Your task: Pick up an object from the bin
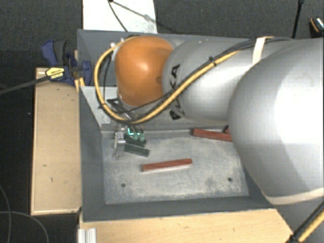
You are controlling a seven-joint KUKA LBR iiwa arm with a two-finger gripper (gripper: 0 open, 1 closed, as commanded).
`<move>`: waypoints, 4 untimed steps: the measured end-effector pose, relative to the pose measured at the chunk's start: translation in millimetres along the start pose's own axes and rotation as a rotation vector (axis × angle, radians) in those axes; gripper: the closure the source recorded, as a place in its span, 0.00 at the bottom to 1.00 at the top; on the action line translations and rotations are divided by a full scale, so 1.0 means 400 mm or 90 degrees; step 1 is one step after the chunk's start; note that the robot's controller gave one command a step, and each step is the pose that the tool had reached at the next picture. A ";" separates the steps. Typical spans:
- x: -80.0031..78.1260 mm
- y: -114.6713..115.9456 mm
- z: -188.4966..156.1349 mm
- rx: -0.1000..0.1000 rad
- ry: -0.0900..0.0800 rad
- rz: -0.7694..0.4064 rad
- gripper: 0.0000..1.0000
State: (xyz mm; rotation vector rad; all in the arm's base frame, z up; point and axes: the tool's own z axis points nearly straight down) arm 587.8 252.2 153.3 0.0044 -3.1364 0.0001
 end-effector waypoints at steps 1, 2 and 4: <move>0.068 -0.196 0.214 0.003 0.001 0.020 0.00; 0.091 -0.328 0.209 0.002 -0.003 -0.005 0.00; 0.051 -0.172 -0.163 -0.002 -0.011 -0.076 1.00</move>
Offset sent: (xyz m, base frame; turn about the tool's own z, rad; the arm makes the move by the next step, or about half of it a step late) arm -0.0254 -0.0734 -0.0809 0.0255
